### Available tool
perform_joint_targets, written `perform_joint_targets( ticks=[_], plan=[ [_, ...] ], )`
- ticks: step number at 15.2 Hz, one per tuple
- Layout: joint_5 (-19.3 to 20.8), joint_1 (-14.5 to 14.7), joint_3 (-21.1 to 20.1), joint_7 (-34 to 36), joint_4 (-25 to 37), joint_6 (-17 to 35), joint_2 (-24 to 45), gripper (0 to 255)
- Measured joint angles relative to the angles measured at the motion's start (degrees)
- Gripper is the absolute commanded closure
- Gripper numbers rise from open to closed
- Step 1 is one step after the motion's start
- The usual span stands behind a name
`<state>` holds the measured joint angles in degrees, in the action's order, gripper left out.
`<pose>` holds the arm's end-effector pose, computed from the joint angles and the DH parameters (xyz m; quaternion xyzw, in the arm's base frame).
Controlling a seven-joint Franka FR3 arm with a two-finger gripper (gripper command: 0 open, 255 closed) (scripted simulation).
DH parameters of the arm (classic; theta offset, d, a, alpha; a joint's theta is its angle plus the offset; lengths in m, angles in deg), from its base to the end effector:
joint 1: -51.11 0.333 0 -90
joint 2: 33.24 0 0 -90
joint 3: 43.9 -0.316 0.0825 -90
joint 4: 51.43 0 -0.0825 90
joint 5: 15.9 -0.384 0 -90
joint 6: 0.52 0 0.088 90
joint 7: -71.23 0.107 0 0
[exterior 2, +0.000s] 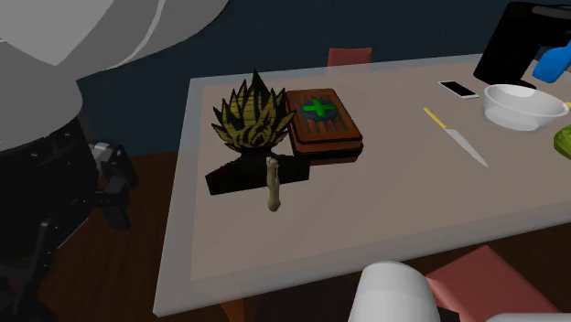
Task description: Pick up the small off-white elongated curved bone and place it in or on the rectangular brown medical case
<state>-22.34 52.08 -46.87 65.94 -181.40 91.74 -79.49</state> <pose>0.3029 0.0392 0.6422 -0.9937 -0.0756 -0.0747 0.0360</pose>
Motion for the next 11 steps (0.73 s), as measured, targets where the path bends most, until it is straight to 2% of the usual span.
perform_joint_targets(
  ticks=[4, 11],
  plan=[
    [1.20, -0.86, 2.11, -1.80, -2.68, 0.99, -2.64, 0],
    [6.55, -4.61, 11.00, -9.25, -9.44, 4.31, -9.36, 0]
  ],
)
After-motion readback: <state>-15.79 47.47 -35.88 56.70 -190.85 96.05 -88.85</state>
